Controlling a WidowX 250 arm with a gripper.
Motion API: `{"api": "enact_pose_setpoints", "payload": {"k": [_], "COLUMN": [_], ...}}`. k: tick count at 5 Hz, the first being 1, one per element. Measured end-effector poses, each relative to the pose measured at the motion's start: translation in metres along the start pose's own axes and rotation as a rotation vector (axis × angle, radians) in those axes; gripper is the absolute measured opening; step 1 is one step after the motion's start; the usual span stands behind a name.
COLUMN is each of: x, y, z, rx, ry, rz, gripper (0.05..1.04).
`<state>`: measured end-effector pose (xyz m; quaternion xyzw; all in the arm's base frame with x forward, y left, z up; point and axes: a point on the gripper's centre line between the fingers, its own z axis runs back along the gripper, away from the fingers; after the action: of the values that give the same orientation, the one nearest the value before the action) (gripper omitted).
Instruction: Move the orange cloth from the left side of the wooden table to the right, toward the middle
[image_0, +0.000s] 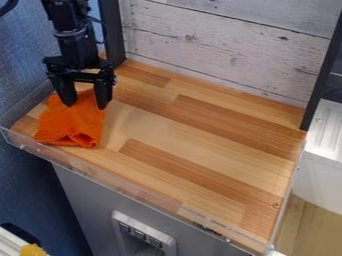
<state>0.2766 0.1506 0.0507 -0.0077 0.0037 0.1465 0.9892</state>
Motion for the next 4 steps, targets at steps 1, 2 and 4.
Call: {"api": "enact_pose_setpoints", "payload": {"k": [1, 2, 4], "x": [0.0005, -0.0003, 0.0012], "y": [0.0076, 0.0138, 0.0158], "z": [0.0008, 0.0025, 0.0018], "rx": [0.007, 0.021, 0.054], "ry": [-0.033, -0.053, -0.066], "rz": [0.080, 0.150, 0.255], "gripper": [0.941, 0.659, 0.149]}}
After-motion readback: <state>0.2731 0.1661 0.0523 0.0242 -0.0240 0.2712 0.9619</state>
